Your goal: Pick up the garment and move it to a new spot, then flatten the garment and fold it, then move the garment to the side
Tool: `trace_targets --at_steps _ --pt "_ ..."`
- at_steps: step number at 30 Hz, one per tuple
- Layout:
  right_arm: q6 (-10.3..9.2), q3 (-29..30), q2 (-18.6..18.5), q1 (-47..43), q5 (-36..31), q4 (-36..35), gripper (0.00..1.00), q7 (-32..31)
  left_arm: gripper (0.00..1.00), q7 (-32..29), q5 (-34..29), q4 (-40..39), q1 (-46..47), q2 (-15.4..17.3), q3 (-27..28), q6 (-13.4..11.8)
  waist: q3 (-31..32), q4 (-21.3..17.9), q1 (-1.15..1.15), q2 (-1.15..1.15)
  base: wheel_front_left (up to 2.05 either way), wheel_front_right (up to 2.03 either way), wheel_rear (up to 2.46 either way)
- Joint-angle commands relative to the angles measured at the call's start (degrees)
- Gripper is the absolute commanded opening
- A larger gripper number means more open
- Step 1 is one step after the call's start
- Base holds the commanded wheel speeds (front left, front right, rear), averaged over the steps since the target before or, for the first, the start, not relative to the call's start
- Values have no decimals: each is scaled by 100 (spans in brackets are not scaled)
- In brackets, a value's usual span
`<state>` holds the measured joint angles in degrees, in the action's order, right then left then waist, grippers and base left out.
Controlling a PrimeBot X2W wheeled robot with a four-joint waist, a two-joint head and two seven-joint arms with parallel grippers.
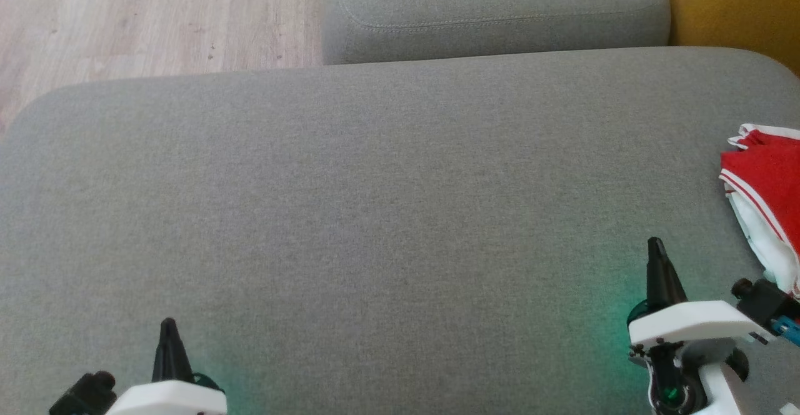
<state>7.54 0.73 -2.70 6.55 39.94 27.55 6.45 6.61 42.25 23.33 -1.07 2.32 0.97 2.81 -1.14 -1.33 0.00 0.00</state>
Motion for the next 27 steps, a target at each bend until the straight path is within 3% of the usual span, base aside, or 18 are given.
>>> trace_targets --at_steps 1,27 --pt "-2 3 -19 151 214 -244 0 -41 0 -42 191 -225 311 27 131 50 2 3 0 0 0 0 0" --pt "-3 194 -19 89 1876 -612 0 -457 0 -463 1784 -458 449 36 272 189 33 46 0 0 0 0 0"
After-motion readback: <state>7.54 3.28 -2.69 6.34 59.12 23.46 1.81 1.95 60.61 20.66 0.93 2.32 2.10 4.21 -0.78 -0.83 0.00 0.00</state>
